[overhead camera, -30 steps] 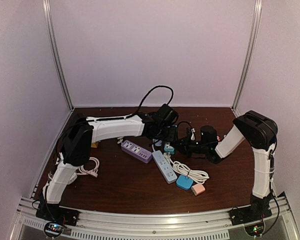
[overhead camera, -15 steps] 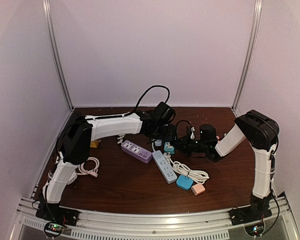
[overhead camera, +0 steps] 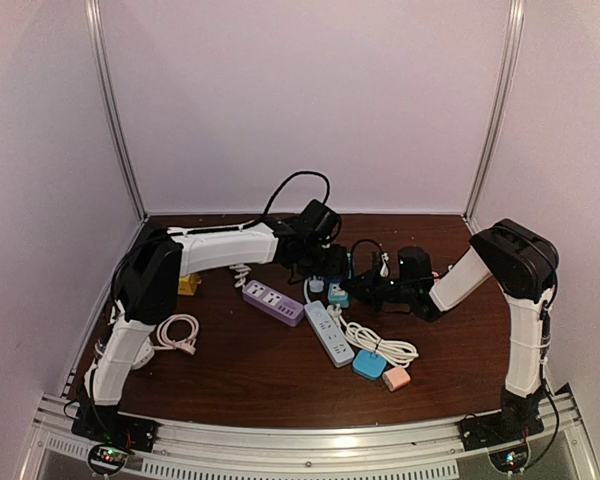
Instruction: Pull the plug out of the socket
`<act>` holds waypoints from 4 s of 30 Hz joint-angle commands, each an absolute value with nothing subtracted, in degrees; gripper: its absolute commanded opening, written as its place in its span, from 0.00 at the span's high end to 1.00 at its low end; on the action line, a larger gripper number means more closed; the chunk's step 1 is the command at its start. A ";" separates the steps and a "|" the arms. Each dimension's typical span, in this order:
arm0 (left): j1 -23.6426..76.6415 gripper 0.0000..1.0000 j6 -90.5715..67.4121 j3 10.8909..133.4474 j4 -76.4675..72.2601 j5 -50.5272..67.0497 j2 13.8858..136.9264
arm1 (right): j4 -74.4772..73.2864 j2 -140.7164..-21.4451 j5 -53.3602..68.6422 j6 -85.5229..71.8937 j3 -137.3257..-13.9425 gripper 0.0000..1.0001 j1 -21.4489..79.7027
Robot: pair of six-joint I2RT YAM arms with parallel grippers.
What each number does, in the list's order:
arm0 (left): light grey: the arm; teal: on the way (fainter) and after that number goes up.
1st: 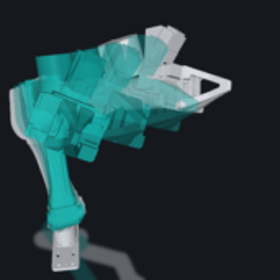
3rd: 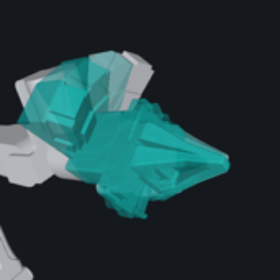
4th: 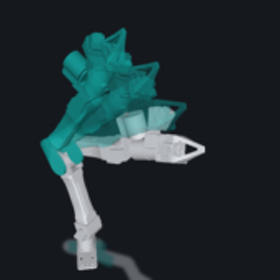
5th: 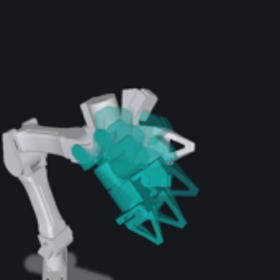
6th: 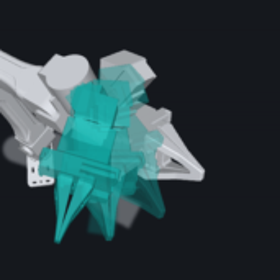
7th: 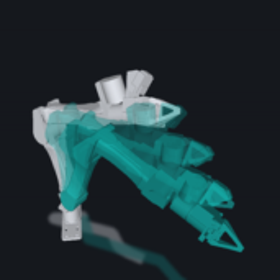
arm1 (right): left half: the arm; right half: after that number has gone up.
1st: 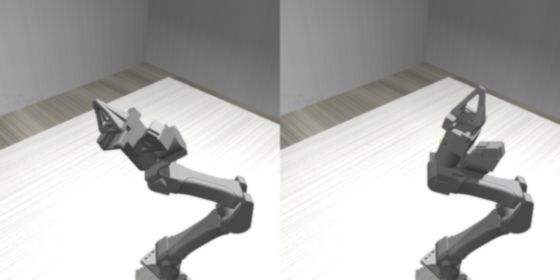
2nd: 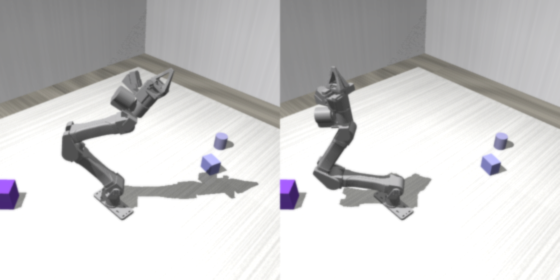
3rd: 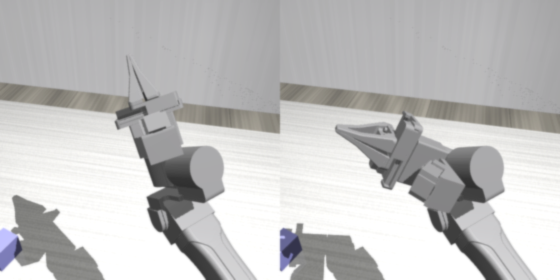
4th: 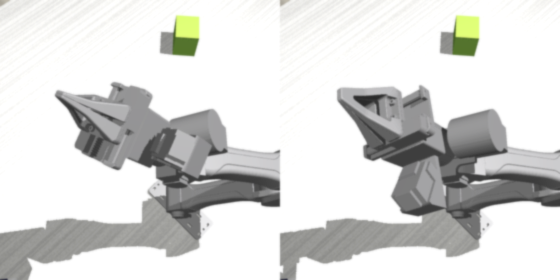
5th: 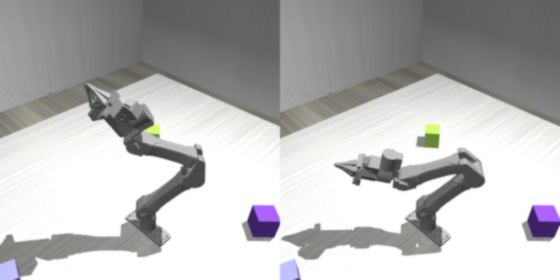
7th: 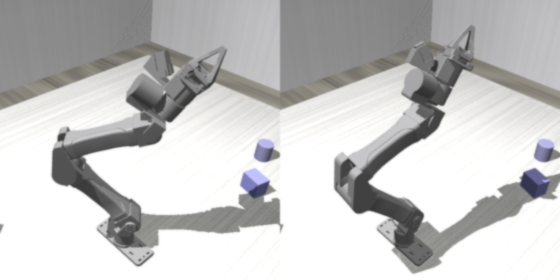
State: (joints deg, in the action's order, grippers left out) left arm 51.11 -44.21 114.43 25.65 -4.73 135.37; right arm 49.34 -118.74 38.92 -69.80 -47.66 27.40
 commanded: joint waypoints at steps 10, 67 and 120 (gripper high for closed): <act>54.20 0.73 -38.53 118.54 25.94 -10.16 129.33 | 32.52 -124.01 30.67 -68.04 -44.80 1.00 26.43; 51.03 0.83 -41.90 125.17 33.49 3.22 133.06 | 28.02 -125.89 27.14 -69.26 -47.99 1.00 26.02; 37.49 0.80 -41.08 97.85 14.17 16.78 117.17 | 10.55 -102.62 27.04 -48.11 -57.33 0.73 24.83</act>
